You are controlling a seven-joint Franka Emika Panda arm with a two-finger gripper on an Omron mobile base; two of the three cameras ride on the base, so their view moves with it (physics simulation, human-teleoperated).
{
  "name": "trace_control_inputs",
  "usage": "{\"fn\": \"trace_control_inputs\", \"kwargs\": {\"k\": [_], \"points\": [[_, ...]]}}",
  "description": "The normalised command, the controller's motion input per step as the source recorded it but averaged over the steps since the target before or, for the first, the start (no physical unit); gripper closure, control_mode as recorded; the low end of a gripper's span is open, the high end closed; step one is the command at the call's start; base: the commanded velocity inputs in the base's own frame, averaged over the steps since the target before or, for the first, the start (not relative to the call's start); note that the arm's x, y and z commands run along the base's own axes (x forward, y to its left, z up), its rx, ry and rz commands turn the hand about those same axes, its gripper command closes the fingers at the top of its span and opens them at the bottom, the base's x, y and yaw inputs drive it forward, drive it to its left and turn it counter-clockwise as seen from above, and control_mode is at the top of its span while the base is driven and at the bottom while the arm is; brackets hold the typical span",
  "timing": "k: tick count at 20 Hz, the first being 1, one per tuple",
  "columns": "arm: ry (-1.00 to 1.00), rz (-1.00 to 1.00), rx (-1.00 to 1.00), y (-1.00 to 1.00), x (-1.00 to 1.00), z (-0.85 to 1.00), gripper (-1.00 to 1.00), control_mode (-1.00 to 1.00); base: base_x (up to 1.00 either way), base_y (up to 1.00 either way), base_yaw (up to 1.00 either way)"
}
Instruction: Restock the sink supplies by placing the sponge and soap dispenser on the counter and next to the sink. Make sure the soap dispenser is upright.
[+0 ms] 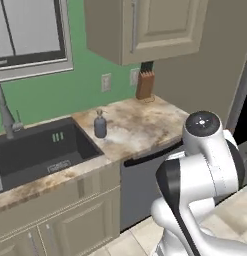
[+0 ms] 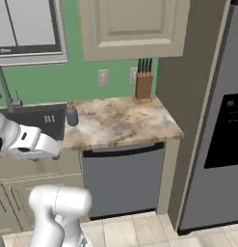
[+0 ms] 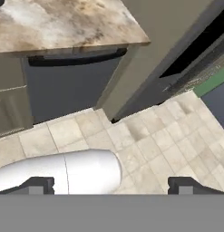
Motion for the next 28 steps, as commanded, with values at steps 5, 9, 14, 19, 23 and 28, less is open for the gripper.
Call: {"fn": "trace_control_inputs", "kwargs": {"k": [5,9,14,19,23,28], "points": [[0.00,0.00,0.00,0.00,0.00,0.00,-1.00,1.00,-0.33,-0.04,-0.87],[0.00,0.00,0.00,0.00,0.00,0.00,-1.00,1.00,-0.05,-0.30,-0.91],[0.00,0.00,0.00,0.00,0.00,0.00,-1.00,1.00,0.00,-0.60,-0.89],[0.00,0.00,0.00,0.00,0.00,0.00,-1.00,1.00,0.00,-0.64,-0.88],[0.00,0.00,0.00,0.00,0.00,0.00,-1.00,1.00,0.11,-0.66,-0.84],[0.00,0.00,0.00,0.00,0.00,0.00,-1.00,1.00,0.73,-0.31,-0.69]]}}
